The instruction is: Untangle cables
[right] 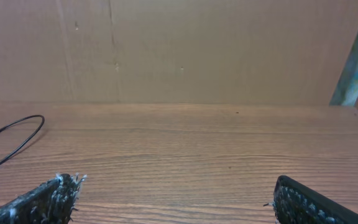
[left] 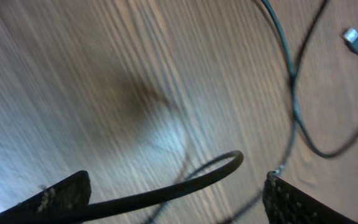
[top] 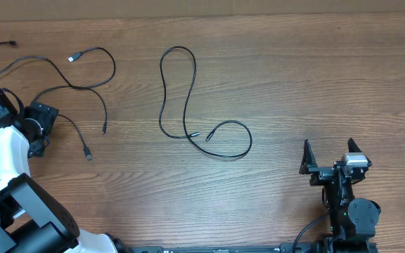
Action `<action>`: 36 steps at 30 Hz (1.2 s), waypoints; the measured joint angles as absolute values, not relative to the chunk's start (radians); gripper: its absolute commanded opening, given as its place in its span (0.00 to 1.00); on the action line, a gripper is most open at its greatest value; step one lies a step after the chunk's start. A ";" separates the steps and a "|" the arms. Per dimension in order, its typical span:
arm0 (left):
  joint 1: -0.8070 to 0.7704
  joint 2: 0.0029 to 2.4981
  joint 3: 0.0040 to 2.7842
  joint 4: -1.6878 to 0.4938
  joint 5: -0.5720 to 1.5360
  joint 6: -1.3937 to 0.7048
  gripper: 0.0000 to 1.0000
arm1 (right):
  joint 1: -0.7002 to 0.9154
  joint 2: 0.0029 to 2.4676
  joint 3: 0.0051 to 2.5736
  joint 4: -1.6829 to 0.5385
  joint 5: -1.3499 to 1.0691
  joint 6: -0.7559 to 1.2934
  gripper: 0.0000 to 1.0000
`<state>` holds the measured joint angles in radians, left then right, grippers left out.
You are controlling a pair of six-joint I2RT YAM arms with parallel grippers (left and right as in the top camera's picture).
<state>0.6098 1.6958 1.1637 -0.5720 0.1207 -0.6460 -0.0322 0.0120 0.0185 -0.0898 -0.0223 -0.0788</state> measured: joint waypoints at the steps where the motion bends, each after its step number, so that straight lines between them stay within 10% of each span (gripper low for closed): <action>1: 0.610 1.696 1.164 -0.561 0.101 -0.624 0.88 | -0.032 0.012 0.019 -0.090 -0.022 -0.079 1.00; 23: 0.608 1.698 1.465 -0.656 0.581 -0.542 0.80 | -0.032 0.012 0.019 -0.090 -0.022 -0.079 1.00; 36: 0.635 1.774 1.457 -0.753 -0.066 -0.302 0.86 | -0.032 0.012 0.019 -0.090 -0.022 -0.079 1.00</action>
